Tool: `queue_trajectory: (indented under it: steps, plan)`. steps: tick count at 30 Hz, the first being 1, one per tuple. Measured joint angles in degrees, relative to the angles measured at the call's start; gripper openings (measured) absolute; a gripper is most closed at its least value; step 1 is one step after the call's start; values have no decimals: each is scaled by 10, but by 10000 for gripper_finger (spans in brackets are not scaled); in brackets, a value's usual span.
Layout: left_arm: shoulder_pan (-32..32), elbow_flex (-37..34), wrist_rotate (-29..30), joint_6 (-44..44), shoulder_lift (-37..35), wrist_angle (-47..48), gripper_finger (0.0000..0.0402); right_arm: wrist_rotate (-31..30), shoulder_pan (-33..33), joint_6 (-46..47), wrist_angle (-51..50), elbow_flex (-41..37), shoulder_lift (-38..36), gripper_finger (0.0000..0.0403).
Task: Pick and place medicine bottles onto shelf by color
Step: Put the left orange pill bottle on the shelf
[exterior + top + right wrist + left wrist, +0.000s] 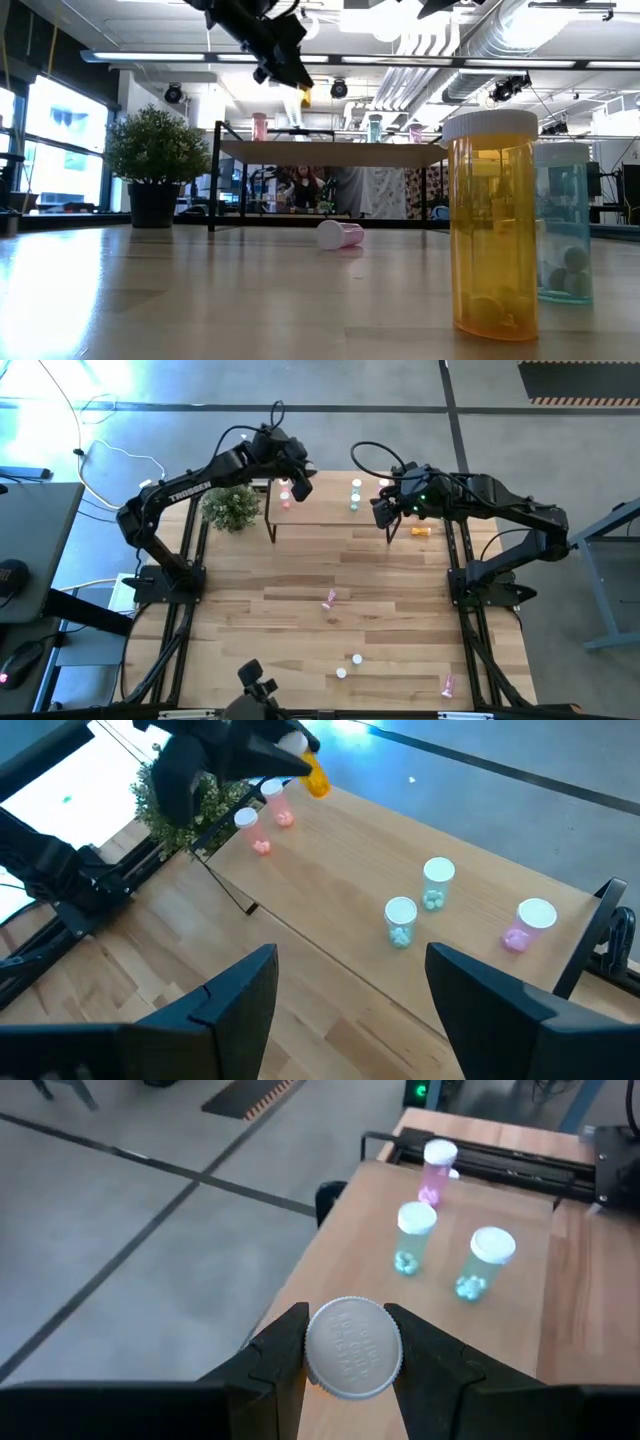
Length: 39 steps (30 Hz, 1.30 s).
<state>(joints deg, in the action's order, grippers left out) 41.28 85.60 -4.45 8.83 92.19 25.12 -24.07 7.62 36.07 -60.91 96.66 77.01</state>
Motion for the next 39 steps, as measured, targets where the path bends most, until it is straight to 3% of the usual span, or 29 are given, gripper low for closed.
queue_trajectory:
  steps: [26, 39]
  plan:
    - [-5, 0, 6, -44, 98, 17, 115, 0, 0, 0, 0, 0, 0, 245]
    - [-4, 0, 23, -57, 102, 14, 115, 0, 0, 0, 0, 0, 0, 245]
